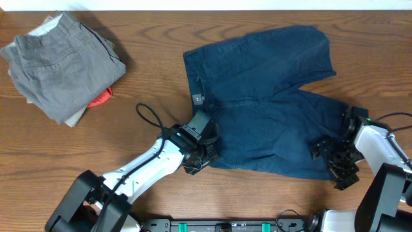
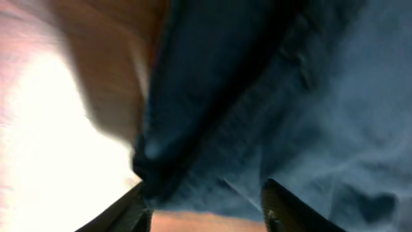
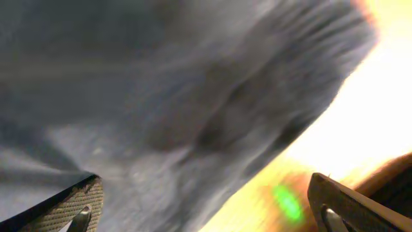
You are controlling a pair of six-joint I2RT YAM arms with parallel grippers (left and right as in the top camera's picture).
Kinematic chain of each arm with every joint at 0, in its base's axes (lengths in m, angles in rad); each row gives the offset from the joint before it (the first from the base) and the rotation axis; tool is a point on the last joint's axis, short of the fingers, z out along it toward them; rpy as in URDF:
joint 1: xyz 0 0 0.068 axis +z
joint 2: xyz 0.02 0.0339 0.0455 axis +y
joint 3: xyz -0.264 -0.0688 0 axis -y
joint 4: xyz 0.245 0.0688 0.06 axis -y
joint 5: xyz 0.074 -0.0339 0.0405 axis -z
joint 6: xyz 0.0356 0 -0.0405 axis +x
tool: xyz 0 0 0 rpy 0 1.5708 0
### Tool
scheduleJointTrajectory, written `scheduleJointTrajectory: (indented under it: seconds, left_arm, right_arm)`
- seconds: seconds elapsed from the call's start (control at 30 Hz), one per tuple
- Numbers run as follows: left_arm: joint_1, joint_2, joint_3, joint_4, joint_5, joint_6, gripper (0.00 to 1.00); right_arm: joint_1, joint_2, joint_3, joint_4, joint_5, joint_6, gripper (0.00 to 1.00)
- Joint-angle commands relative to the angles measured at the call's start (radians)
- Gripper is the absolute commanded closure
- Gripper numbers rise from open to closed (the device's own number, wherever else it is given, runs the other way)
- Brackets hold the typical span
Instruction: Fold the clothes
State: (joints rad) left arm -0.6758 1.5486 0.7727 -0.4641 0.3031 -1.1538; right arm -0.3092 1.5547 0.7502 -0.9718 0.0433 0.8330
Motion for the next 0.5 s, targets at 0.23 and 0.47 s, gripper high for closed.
scheduleJointTrajectory:
  seconds: [0.23, 0.47]
  left_arm:
    - [-0.003, 0.066, -0.016, 0.003, -0.09, -0.055, 0.67]
    - [-0.002, 0.064, -0.015, 0.002, -0.11, 0.043, 0.93]
  right_arm:
    - [-0.059, -0.074, -0.013, -0.049, 0.107, 0.035, 0.01]
    - [-0.061, -0.077, -0.051, 0.015, 0.138, 0.035, 0.01]
